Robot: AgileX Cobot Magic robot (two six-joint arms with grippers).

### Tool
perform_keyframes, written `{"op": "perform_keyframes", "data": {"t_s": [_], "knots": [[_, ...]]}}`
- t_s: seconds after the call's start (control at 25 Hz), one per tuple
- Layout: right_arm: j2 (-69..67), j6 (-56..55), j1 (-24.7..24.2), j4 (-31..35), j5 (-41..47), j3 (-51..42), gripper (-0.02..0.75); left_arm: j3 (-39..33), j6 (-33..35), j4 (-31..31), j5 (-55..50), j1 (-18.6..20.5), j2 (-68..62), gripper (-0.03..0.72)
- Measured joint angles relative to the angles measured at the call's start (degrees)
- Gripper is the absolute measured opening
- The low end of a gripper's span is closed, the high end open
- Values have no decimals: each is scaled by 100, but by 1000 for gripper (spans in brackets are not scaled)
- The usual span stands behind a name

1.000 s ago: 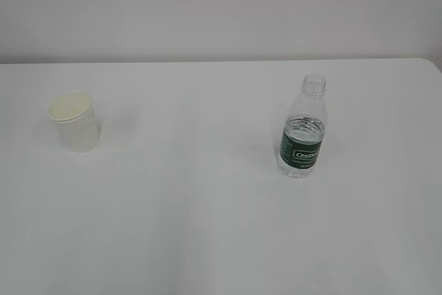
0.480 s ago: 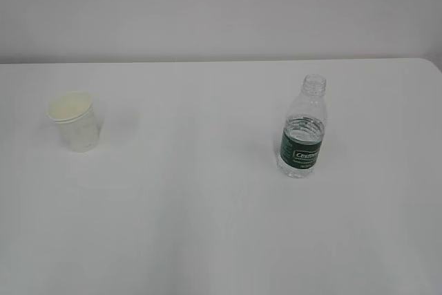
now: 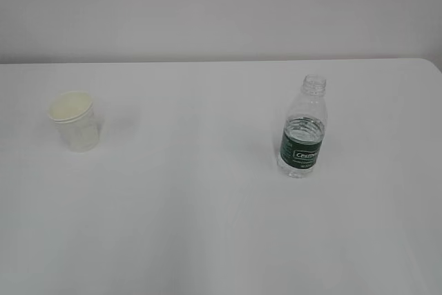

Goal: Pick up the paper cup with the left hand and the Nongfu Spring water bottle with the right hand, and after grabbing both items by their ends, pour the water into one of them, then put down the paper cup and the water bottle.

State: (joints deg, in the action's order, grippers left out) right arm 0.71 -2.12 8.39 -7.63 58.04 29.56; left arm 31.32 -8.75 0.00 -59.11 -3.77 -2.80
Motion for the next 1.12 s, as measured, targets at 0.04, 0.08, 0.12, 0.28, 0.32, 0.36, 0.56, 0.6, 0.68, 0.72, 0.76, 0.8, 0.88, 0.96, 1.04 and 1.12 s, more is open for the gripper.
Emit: {"op": "perform_keyframes", "data": {"t_s": [0.04, 0.08, 0.12, 0.28, 0.32, 0.36, 0.56, 0.6, 0.68, 0.72, 0.76, 0.8, 0.88, 0.96, 1.04, 1.12], "knots": [[-97, 0, 0, 58, -113, 0, 533, 34, 0, 0, 298, 0, -128, 585], [-237, 0, 0, 127, -207, 0, 533, 79, 0, 0, 582, 0, -269, 585], [-396, 0, 0, 186, -337, 0, 533, 118, 0, -32, 905, 0, -395, 584], [-994, 0, 0, 482, -1010, 0, 533, 237, 0, -100, 1704, 0, -1015, 573], [-1152, 0, 0, 609, -1194, 0, 533, 249, 0, -144, 1870, 0, -1180, 570], [-1301, 0, 0, 728, -1352, 0, 533, 259, 0, -153, 2022, 0, -1280, 568], [-1754, 4, 0, 881, -2246, 0, 533, 259, 0, -189, 2818, 0, -1715, 566], [-1819, 45, 0, 881, -2457, 0, 533, 259, 0, -189, 2964, 0, -1790, 566], [-1913, 212, 0, 871, -2696, 0, 533, 259, 0, -189, 3144, 0, -1952, 565], [-1970, 323, 0, 871, -2786, 0, 533, 259, 0, -189, 3187, 0, -2030, 564], [-2029, 474, 0, 871, -2860, 0, 533, 259, 0, -189, 3217, 0, -2133, 564], [-2074, 595, 0, 871, -2968, 0, 533, 259, 0, -189, 3247, 0, -2240, 563], [-2119, 726, 0, 860, -3238, 0, 533, 259, 0, -189, 3329, 0, -2428, 562], [-2184, 810, 0, 860, -3537, 0, 533, 259, 0, -189, 3518, 0, -2600, 561], [-2318, 862, 0, 837, -3833, 0, 533, 259, 0, -189, 3762, 0, -2748, 561], [-2493, 885, 0, 828, -4175, 0, 533, 259, 0, -189, 4031, 0, -2900, 560]]}}
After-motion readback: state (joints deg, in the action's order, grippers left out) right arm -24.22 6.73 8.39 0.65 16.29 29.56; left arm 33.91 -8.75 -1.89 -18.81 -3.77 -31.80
